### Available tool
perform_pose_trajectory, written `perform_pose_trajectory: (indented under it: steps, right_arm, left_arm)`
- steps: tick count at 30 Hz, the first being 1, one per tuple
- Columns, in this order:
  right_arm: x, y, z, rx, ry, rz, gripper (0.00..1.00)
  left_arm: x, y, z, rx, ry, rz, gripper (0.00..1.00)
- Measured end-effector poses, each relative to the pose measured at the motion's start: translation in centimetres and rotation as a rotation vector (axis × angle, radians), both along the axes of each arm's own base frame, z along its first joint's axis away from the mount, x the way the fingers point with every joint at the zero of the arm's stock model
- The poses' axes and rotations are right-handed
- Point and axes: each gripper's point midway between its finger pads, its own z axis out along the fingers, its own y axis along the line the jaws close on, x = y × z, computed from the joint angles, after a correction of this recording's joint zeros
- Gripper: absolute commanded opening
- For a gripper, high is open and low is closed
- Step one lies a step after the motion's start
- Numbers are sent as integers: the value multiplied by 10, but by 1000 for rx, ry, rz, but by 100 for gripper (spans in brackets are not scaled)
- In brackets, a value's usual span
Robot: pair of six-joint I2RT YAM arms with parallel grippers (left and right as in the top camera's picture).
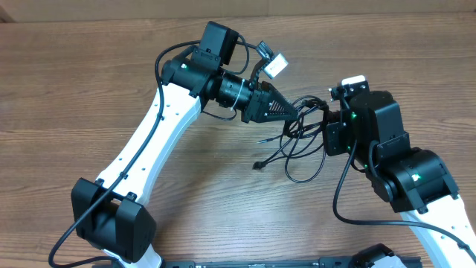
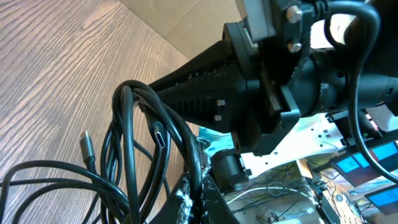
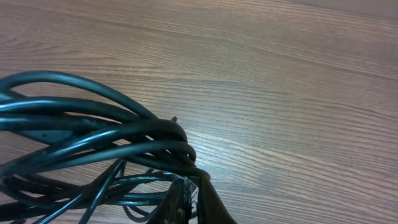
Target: Untangle cables
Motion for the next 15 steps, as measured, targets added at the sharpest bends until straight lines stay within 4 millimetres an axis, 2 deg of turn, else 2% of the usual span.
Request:
perform_pose_trajectory:
  steps: [9, 10, 11, 13, 15]
  right_arm:
    - [-4, 2, -3, -32, 14, 55, 13]
    - [-2, 7, 0, -38, -6, 99, 25]
    - [0, 9, 2, -40, -21, 116, 41]
    - [3, 13, 7, -38, -46, 138, 51]
    - [7, 16, 12, -34, -75, 152, 52]
  left_arm:
    - [-2, 0, 2, -7, 23, -4, 4]
    - [-1, 1, 2, -7, 30, 0, 4]
    - [0, 2, 3, -6, 35, 4, 4]
    - [2, 4, 3, -4, 44, 13, 4]
    - [5, 7, 3, -2, 57, 25, 4]
